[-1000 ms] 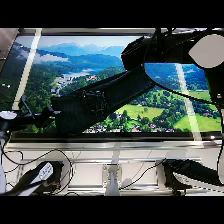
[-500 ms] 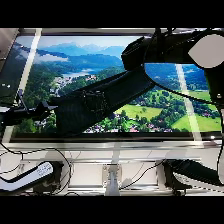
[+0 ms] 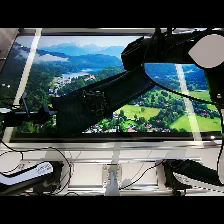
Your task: Fold the clothes and pants, and hang the long-sleeved shirts on hangers.
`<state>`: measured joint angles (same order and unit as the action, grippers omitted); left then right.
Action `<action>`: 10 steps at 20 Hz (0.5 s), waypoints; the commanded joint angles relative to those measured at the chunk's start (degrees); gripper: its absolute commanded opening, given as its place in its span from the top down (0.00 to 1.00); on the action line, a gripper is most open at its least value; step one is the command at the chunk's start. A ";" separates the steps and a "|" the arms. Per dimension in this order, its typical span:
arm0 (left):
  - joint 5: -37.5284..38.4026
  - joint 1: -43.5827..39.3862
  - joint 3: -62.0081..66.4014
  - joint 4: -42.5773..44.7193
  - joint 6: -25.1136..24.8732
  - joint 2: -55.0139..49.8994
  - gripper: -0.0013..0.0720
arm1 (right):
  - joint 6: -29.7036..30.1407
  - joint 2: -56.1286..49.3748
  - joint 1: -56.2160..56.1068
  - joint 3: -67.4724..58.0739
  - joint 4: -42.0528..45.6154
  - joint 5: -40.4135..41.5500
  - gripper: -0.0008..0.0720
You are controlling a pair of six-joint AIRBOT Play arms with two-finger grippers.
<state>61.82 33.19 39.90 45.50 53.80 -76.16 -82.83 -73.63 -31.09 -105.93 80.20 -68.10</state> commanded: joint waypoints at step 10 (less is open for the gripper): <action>0.20 -10.95 0.00 -13.42 -5.44 -5.97 0.28 | 0.02 0.00 -0.02 0.00 1.01 0.20 0.95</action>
<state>61.45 25.41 39.83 36.23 48.82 -81.82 -82.83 -73.63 -31.09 -105.93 79.92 -67.90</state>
